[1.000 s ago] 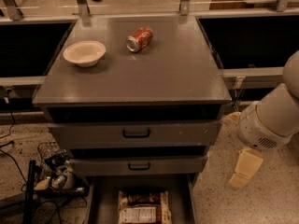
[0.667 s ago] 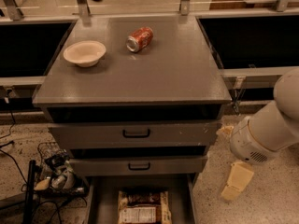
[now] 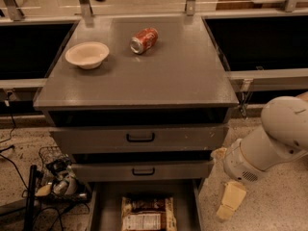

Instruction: Pick brown chip bag from bottom drawer and place on counter

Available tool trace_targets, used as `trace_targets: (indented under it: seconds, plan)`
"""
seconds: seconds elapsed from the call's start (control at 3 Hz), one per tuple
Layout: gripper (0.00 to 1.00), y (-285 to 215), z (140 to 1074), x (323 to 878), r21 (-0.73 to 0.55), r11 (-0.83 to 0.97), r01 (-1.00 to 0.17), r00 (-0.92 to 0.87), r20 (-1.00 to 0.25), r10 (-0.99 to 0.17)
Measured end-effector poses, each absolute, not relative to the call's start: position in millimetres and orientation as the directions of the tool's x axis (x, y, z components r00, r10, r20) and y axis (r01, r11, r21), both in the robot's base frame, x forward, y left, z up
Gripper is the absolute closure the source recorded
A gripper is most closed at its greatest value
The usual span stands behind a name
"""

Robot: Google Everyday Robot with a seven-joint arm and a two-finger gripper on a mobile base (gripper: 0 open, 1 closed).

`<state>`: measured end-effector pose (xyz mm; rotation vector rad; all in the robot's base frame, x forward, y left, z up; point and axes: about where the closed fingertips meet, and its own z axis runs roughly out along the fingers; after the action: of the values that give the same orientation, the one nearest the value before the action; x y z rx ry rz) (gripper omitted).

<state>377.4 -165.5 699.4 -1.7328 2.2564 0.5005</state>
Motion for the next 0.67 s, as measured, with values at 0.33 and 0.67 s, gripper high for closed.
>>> trace_targets:
  seconds: [0.33,0.67]
  plan:
    - [0.00,-164.6,695.6,376.7,0.124,0.230,-0.965,-0.261,-0.403,-0.877]
    - [0.00,-162.3,688.8,375.8,0.135,0.224,-0.965,-0.260,-0.412,-0.873]
